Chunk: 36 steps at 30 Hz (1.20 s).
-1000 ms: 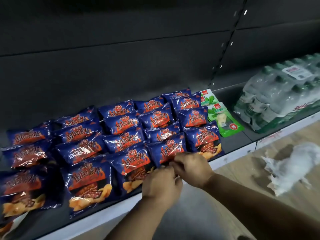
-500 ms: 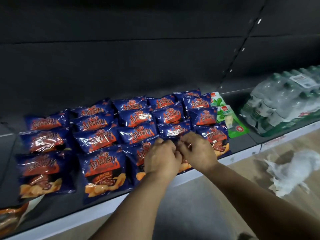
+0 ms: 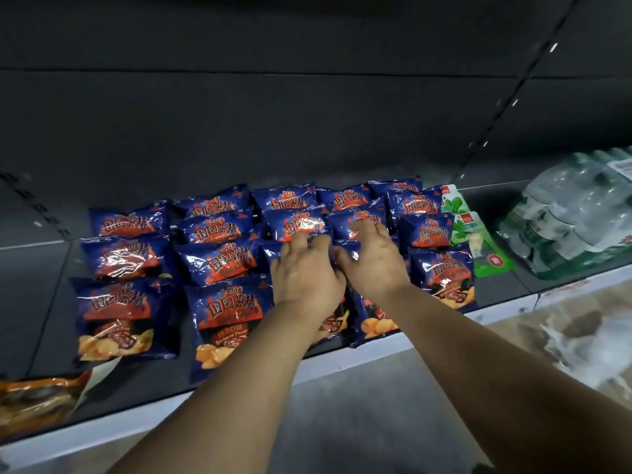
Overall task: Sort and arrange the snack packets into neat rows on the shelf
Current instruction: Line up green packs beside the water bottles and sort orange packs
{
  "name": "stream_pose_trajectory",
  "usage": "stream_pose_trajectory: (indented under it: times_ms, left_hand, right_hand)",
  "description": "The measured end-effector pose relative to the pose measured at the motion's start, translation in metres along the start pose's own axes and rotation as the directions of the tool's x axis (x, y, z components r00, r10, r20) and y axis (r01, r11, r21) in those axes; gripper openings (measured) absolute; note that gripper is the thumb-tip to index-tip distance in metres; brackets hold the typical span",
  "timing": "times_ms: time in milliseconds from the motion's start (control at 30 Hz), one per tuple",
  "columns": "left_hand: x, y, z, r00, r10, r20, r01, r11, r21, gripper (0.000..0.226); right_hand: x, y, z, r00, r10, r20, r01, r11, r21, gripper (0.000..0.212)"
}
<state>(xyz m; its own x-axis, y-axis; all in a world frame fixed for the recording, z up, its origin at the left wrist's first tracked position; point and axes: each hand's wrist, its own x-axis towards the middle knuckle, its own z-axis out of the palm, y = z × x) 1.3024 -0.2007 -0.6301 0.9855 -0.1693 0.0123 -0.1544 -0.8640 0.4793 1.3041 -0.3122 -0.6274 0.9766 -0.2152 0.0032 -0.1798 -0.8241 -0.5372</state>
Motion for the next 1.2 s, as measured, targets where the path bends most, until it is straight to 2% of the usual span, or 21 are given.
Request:
stream_pose_trajectory:
  times_ms: [167,433,633,767,900,1000,1067,1200]
  left_hand:
    - [-0.007,-0.011,-0.01,0.994,-0.058,0.09,0.056,0.998,0.031,0.065]
    - [-0.015,-0.033,-0.004,0.984,-0.174,0.046,0.169,0.982,0.088,0.065]
    - [-0.042,-0.069,-0.022,0.937,-0.348,0.005,0.331,0.895,0.3,0.067]
    - [-0.069,-0.083,-0.041,0.897,-0.441,-0.025,0.423,0.842,0.336,0.079]
    - [-0.095,-0.092,-0.06,0.917,-0.39,-0.088,0.389,0.818,0.423,0.071]
    - [-0.107,-0.102,-0.057,0.885,-0.446,-0.135,0.464,0.822,0.331,0.063]
    - [-0.114,-0.11,-0.051,0.866,-0.485,-0.123,0.499,0.817,0.289,0.067]
    - [-0.131,-0.144,-0.056,0.888,-0.455,-0.066,0.449,0.829,0.332,0.071]
  right_hand:
    - [-0.002,-0.015,0.0,0.997,-0.005,0.073,0.009,0.998,-0.056,0.054]
    - [-0.001,-0.023,0.027,0.974,-0.173,0.145,0.175,0.985,0.001,0.051]
    - [-0.013,-0.038,0.057,0.914,-0.301,0.272,0.284,0.953,0.1,0.053]
    - [-0.022,-0.055,0.07,0.857,-0.384,0.342,0.352,0.923,0.156,0.056]
    - [-0.036,-0.073,0.07,0.82,-0.421,0.386,0.375,0.907,0.192,0.052]
    - [-0.047,-0.086,0.073,0.812,-0.432,0.393,0.399,0.901,0.169,0.053]
    - [-0.054,-0.095,0.081,0.813,-0.426,0.397,0.396,0.904,0.158,0.056]
    - [-0.072,-0.115,0.109,0.834,-0.383,0.397,0.375,0.922,0.101,0.056]
